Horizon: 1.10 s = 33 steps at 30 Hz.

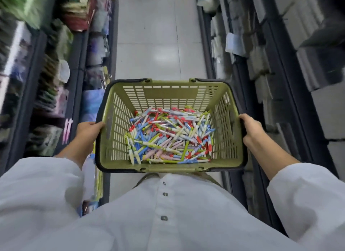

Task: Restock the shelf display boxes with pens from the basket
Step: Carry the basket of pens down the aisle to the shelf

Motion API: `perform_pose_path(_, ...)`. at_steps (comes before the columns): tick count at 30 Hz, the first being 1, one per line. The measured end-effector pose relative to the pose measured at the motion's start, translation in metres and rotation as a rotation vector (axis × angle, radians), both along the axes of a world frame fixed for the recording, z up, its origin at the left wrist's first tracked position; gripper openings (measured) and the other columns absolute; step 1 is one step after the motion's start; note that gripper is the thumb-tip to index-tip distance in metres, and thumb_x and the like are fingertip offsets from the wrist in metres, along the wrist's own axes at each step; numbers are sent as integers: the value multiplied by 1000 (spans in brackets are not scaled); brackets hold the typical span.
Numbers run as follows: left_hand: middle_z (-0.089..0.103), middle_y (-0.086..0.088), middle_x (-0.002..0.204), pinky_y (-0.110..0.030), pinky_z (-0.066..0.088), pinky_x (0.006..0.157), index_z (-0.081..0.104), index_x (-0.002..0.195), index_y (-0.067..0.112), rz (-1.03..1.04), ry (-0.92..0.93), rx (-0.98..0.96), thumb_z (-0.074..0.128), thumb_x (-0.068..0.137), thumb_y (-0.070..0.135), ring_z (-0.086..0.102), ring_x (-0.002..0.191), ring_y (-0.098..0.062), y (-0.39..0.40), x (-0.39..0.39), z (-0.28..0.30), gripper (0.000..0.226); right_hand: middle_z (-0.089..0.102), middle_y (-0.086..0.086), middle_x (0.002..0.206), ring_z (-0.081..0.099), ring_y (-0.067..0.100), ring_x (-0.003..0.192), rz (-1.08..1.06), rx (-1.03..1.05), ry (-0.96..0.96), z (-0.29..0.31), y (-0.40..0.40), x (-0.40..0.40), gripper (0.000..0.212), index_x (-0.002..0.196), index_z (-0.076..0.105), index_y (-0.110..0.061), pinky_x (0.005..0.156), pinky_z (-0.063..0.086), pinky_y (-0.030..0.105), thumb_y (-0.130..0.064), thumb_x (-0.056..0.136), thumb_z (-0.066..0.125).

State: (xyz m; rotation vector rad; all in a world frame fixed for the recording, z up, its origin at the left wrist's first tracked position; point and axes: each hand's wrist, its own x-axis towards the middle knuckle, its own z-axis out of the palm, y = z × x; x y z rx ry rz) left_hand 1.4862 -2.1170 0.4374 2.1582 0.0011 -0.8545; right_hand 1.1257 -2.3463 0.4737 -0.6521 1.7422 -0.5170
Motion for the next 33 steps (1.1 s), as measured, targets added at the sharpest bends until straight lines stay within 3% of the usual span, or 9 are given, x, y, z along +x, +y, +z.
perform_pose_path(3, 57, -15, 67, -29, 44, 65, 57, 63, 8, -4, -17, 60, 59, 84, 10, 54, 72, -23, -83, 52, 3, 21, 62, 7, 73, 59, 20, 61, 21, 53, -2, -5, -83, 51, 14, 77, 61, -12, 49, 45, 27, -22, 87, 57)
perform_pose_path(5, 57, -8, 53, -25, 44, 60, 55, 60, 10, -5, -11, 52, 57, 85, 9, 55, 62, -23, -136, 85, 10, 25, 61, 6, 73, 58, 19, 59, 24, 81, -2, 1, -136, 86, 16, 80, 62, -12, 47, 43, 25, -24, 88, 55)
perform_pose_path(8, 48, 13, 30, -12, 35, 33, 50, 58, 13, 16, -3, 23, 55, 85, 5, 48, 32, -1, -206, 127, 21, 29, 60, 4, 71, 55, 19, 59, -5, 84, -40, 13, -216, 142, 19, 86, 60, -12, 52, 44, 27, -28, 89, 50)
perform_pose_path(15, 53, 7, 35, -11, 33, 29, 54, 59, 13, 113, 4, -66, 56, 83, 6, 47, 28, -1, -372, 261, 8, 25, 57, -5, 42, 55, 13, 44, 3, 1, -126, 24, -396, 289, 31, 65, 55, -16, 50, 43, 25, -26, 91, 41)
perform_pose_path(19, 56, 6, 43, -15, 45, 44, 59, 68, 11, 80, -11, -57, 58, 84, 7, 54, 39, -5, -469, 348, 4, 17, 59, 2, 61, 53, 18, 55, -21, -2, -76, 27, -485, 369, 28, 66, 53, -14, 52, 45, 26, -26, 90, 45)
perform_pose_path(22, 61, 5, 52, -29, 48, 60, 61, 80, 7, 86, -16, -43, 58, 86, 10, 57, 53, -15, -540, 410, 8, 8, 57, -3, 47, 54, 14, 43, -15, 0, -93, 37, -554, 427, 30, 64, 53, -16, 42, 43, 17, -27, 90, 44)
perform_pose_path(24, 61, -2, 68, -25, 47, 59, 63, 93, 3, 83, -50, -28, 58, 85, 13, 58, 58, -15, -583, 445, 12, 14, 57, -1, 56, 53, 16, 49, -8, 10, -96, 41, -596, 458, 28, 64, 53, -17, 50, 45, 20, -29, 88, 44)
perform_pose_path(27, 56, 0, 58, -17, 43, 41, 61, 71, 10, 81, -69, -42, 60, 82, 14, 54, 45, -11, -653, 496, 13, 12, 59, -2, 57, 53, 16, 52, -24, -29, -111, 37, -664, 505, 32, 61, 54, -17, 53, 43, 23, -29, 89, 45)
perform_pose_path(33, 57, -13, 66, -38, 47, 67, 53, 59, 14, 131, -78, 5, 60, 77, 15, 54, 67, -23, -787, 589, 0, 19, 63, 1, 51, 55, 19, 57, 32, 23, -160, 16, -818, 611, 31, 69, 56, -15, 55, 46, 26, -30, 91, 41)
